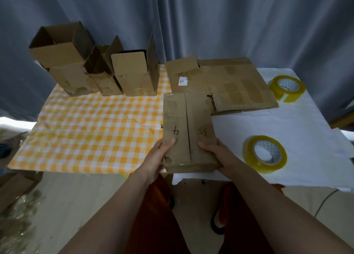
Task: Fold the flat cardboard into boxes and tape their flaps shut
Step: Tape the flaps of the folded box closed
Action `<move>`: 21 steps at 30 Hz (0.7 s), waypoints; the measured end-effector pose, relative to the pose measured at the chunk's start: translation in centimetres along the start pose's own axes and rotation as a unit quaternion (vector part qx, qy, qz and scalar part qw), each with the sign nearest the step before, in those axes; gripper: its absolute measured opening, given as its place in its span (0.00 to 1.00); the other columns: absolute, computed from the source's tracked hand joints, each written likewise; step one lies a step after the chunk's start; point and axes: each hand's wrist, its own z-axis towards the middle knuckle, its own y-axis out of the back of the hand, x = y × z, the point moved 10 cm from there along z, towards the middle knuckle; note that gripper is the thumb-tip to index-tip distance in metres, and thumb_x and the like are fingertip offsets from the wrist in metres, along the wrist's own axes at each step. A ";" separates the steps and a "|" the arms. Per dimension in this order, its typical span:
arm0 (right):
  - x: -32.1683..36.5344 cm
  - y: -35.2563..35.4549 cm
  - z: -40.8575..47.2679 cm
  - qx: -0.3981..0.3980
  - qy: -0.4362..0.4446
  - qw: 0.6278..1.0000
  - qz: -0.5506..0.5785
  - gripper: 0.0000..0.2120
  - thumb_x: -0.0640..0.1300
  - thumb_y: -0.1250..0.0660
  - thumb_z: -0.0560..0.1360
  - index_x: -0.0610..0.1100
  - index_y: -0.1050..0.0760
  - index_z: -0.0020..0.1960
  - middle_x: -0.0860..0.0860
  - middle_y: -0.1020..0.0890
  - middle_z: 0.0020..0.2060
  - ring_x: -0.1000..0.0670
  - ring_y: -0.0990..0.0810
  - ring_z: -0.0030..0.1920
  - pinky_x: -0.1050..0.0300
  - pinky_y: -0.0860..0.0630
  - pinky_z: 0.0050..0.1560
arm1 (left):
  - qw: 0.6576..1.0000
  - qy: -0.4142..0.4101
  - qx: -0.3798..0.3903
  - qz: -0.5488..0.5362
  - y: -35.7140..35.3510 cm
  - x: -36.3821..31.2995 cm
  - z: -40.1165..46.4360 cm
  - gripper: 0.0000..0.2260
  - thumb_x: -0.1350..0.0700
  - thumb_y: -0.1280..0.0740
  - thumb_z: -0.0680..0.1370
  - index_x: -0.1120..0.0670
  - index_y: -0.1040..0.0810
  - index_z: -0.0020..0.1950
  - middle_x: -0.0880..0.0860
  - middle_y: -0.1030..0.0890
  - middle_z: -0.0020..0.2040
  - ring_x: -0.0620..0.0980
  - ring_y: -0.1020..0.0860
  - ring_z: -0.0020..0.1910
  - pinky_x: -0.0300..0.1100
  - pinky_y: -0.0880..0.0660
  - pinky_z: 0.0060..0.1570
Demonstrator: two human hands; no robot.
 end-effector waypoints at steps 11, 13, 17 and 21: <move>1.7 1.3 -0.4 -0.086 0.033 0.982 -0.165 0.14 0.57 0.30 0.71 0.51 0.26 0.51 0.56 0.19 0.46 0.58 0.21 0.44 0.68 0.28 0.36 | 0.703 -0.424 -0.108 0.561 -6.7 -7.9 -5.2 0.22 0.54 0.31 0.76 0.53 0.27 0.70 0.57 0.27 0.66 0.59 0.30 0.65 0.49 0.35 0.67; 1.7 2.0 -0.5 -0.089 0.035 0.979 -0.181 0.18 0.61 0.35 0.73 0.49 0.24 0.54 0.51 0.19 0.51 0.56 0.21 0.46 0.65 0.27 0.39 | 0.654 -0.352 -0.036 0.669 -8.9 -5.2 -4.4 0.26 0.41 0.40 0.78 0.46 0.37 0.75 0.57 0.35 0.73 0.60 0.40 0.72 0.49 0.44 0.73; 1.5 5.5 -1.0 -0.171 -0.010 0.950 -0.262 0.26 0.59 0.45 0.79 0.39 0.29 0.65 0.43 0.25 0.61 0.45 0.25 0.54 0.54 0.29 0.52 | 0.590 -0.270 -0.053 0.759 -8.4 -2.5 -3.2 0.28 0.43 0.47 0.82 0.36 0.61 0.76 0.54 0.57 0.79 0.61 0.61 0.77 0.62 0.59 0.74; 2.3 7.0 -1.9 -0.174 0.022 0.896 -0.407 0.18 0.44 0.50 0.82 0.35 0.29 0.64 0.39 0.29 0.65 0.41 0.29 0.62 0.53 0.33 0.58 | 0.611 -0.248 -0.068 0.749 -8.1 -2.2 -2.9 0.28 0.51 0.48 0.83 0.34 0.63 0.75 0.51 0.61 0.78 0.62 0.66 0.75 0.67 0.59 0.70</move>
